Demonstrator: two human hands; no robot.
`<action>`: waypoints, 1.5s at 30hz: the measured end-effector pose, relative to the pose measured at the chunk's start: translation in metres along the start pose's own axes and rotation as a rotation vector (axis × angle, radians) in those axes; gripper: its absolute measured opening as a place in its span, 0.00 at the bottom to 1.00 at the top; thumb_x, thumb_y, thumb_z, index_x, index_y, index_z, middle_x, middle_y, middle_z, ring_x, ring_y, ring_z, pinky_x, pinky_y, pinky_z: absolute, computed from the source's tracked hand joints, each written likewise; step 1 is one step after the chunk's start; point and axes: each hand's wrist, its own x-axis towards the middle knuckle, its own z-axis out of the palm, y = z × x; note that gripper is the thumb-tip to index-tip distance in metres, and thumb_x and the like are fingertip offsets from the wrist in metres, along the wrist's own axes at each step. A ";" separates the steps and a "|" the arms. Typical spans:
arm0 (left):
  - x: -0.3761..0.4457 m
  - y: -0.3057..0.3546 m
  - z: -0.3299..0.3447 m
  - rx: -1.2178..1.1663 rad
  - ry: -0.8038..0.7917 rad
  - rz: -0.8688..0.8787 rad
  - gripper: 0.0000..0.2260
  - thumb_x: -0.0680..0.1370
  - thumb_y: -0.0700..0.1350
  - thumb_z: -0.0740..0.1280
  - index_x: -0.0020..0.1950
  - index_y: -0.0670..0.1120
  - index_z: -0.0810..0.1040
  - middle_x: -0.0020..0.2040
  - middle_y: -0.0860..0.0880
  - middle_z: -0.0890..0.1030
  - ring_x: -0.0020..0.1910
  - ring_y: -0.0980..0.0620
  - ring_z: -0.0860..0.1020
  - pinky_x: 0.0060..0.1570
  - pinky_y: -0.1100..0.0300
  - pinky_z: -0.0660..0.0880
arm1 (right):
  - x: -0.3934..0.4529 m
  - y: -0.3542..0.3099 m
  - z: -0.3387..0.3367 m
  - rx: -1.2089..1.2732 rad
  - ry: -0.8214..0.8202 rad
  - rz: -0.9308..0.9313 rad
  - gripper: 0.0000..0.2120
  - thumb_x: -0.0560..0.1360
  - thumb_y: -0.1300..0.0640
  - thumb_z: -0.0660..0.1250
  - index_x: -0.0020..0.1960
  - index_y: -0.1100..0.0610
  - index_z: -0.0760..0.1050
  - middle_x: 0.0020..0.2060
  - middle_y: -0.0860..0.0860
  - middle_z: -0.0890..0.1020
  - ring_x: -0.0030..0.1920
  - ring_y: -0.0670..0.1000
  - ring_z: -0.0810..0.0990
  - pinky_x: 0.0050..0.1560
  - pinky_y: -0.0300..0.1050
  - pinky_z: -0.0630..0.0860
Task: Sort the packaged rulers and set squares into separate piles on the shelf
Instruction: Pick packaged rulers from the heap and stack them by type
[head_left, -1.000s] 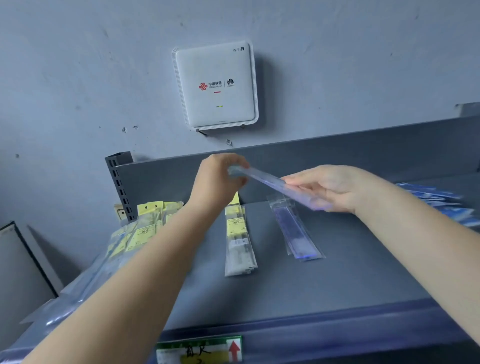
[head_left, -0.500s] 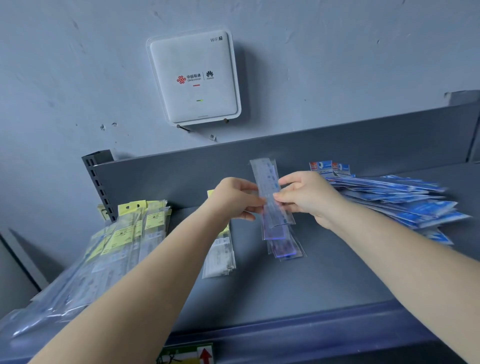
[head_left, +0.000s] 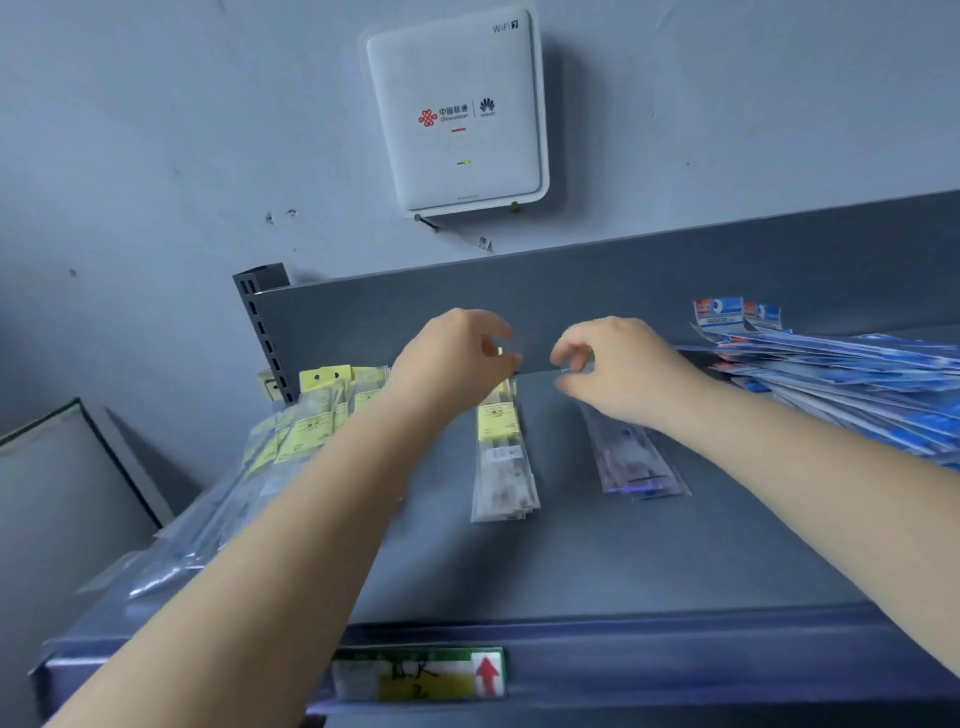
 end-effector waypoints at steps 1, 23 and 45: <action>-0.004 -0.010 -0.010 -0.001 0.023 -0.031 0.11 0.76 0.48 0.67 0.58 0.50 0.79 0.46 0.54 0.78 0.41 0.52 0.74 0.46 0.61 0.71 | 0.003 -0.011 0.004 0.024 -0.022 -0.022 0.10 0.72 0.56 0.68 0.52 0.54 0.79 0.44 0.48 0.78 0.50 0.50 0.77 0.49 0.42 0.73; -0.062 -0.150 -0.048 -0.010 -0.052 -0.519 0.22 0.67 0.63 0.72 0.34 0.51 0.63 0.36 0.52 0.70 0.39 0.51 0.70 0.42 0.58 0.69 | 0.032 -0.111 0.094 0.477 -0.362 0.313 0.20 0.72 0.61 0.69 0.59 0.71 0.73 0.32 0.56 0.70 0.34 0.54 0.67 0.31 0.44 0.62; -0.063 -0.157 -0.054 -0.444 0.239 -0.461 0.08 0.72 0.46 0.73 0.38 0.44 0.76 0.38 0.43 0.81 0.36 0.49 0.74 0.32 0.62 0.67 | 0.009 -0.052 0.026 0.596 -0.375 0.420 0.06 0.73 0.69 0.67 0.42 0.61 0.72 0.32 0.56 0.78 0.25 0.46 0.69 0.19 0.33 0.62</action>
